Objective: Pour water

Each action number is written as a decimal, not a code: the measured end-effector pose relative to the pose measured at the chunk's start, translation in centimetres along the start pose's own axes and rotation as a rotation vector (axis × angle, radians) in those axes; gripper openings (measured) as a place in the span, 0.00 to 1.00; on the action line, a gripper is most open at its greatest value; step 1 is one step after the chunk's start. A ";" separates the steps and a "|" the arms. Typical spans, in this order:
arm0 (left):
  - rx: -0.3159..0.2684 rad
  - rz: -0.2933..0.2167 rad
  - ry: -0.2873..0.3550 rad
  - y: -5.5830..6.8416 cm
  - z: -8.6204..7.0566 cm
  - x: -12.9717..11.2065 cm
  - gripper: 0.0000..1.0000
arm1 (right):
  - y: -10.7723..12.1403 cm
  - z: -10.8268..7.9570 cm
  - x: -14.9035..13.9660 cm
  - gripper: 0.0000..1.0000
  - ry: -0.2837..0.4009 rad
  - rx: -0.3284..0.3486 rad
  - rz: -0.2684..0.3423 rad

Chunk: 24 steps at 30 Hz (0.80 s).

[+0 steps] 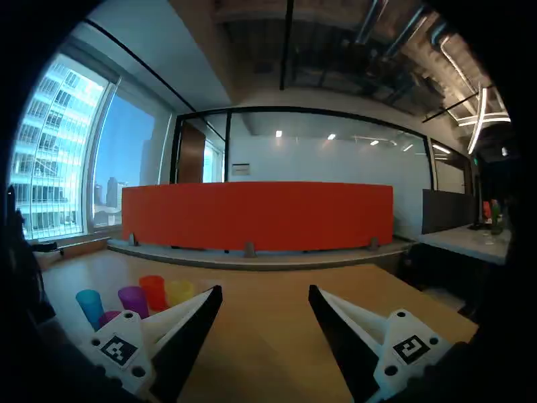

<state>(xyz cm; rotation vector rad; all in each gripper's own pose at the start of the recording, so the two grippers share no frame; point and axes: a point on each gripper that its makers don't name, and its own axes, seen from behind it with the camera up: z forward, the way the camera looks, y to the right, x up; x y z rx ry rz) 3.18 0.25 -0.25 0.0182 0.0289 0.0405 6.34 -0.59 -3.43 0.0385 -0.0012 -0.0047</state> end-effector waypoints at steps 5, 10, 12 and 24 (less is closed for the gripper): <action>0.009 -0.005 0.009 -0.1 0.0 -0.3 0.86 | 0.0 -0.1 0.1 1.00 -0.006 -0.006 -0.001; 0.009 -0.014 0.011 -0.1 -0.1 -0.8 0.86 | -0.1 -0.2 0.3 1.00 -0.006 -0.008 0.003; 0.008 -0.015 0.009 -0.1 -0.2 -1.1 0.86 | 0.0 -0.3 0.4 1.00 -0.005 -0.010 0.004; 0.013 -0.006 -0.001 -0.3 -0.2 -2.1 0.86 | 0.0 -0.3 0.9 1.00 -0.002 -0.016 0.001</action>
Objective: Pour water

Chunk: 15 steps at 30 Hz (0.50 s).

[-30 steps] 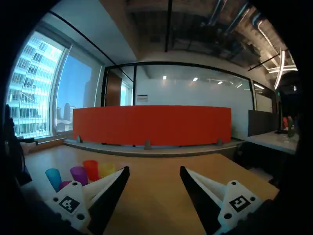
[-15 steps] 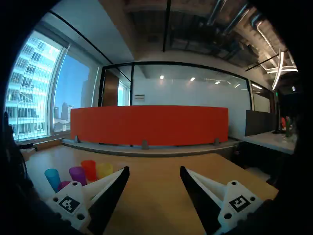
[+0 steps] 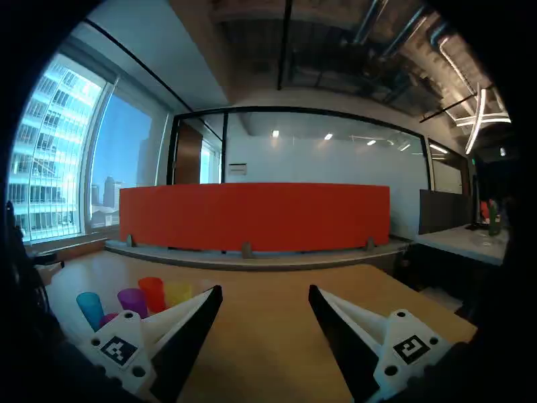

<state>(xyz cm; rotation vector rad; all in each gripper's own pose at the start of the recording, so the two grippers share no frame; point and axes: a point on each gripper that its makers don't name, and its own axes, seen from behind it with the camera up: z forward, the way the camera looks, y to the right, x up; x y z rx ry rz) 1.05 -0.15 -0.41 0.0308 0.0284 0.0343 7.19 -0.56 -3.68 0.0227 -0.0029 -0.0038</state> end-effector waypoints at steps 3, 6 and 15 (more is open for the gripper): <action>0.003 -0.006 -0.002 -0.2 0.1 -0.3 0.86 | -0.1 0.0 0.0 1.00 0.001 0.000 -0.001; 0.002 -0.016 -0.006 -0.3 0.1 -0.5 0.86 | -0.1 0.0 0.1 1.00 0.000 0.000 -0.001; -0.011 -0.035 -0.019 -0.1 0.2 -0.8 0.86 | 0.0 -0.1 0.1 1.00 0.001 -0.004 -0.003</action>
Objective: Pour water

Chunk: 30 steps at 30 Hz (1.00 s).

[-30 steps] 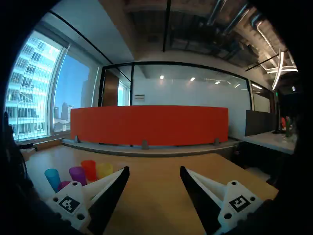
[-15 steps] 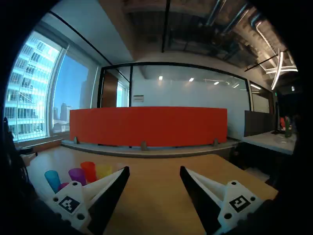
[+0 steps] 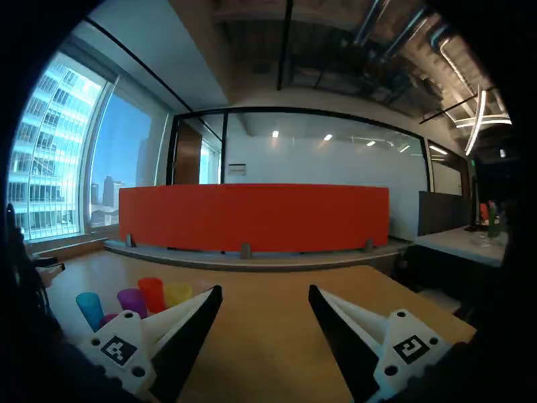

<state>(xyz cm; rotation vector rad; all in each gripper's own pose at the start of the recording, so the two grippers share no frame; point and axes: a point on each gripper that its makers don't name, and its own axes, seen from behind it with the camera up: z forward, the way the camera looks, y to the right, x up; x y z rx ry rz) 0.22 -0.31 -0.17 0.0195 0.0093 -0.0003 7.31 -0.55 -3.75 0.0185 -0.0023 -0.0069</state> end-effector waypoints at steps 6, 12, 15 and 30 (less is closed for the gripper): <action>-0.005 -0.002 -0.005 0.1 0.1 -0.2 0.86 | 0.0 0.1 -0.2 1.00 -0.001 -0.001 -0.002; -0.006 -0.001 -0.006 0.1 0.2 -0.2 0.86 | 0.0 0.0 -0.3 1.00 -0.004 0.001 0.002; -0.007 -0.001 -0.007 0.1 0.2 -0.2 0.86 | 0.0 -0.1 -0.3 1.00 -0.003 0.002 0.002; -0.027 -0.001 -0.009 0.5 0.2 -0.2 0.86 | 0.4 -0.3 -0.6 1.00 0.001 0.005 0.008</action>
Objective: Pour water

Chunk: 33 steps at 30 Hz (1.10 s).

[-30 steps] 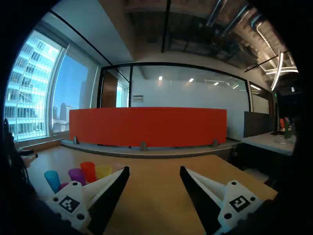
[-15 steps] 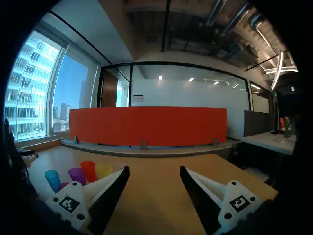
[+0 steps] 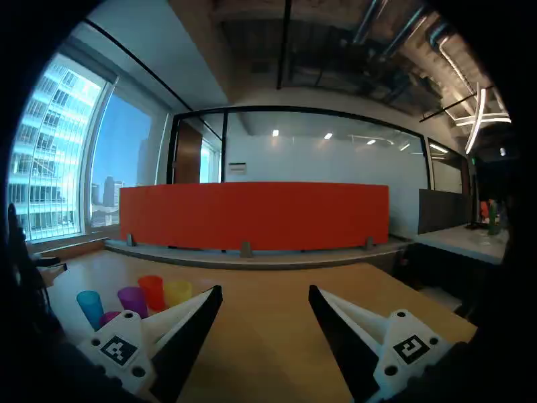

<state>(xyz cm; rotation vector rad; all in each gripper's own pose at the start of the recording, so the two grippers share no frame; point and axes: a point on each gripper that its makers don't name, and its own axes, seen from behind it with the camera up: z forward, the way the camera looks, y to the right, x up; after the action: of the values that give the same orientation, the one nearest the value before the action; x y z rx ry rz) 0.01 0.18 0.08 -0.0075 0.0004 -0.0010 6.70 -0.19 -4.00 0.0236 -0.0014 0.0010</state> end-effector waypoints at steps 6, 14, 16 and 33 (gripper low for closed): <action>0.000 0.000 0.000 0.0 0.0 0.0 0.86 | 0.4 -0.3 -0.1 1.00 0.009 0.004 0.009; 0.000 0.000 0.000 0.0 0.0 0.0 0.86 | 0.7 -0.2 -0.6 1.00 0.019 0.009 -0.014; 0.000 0.000 0.000 0.0 0.0 0.0 0.86 | 0.6 0.0 -0.7 1.00 0.023 0.009 -0.021; 0.000 0.001 0.000 0.1 0.1 0.0 0.86 | -0.7 2.0 -2.4 1.00 0.051 0.025 -0.004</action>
<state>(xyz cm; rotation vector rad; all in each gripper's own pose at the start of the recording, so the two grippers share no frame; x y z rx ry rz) -0.01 0.25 0.15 -0.0070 0.0002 -0.0004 4.28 -0.96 -2.01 0.0481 0.0500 -0.0028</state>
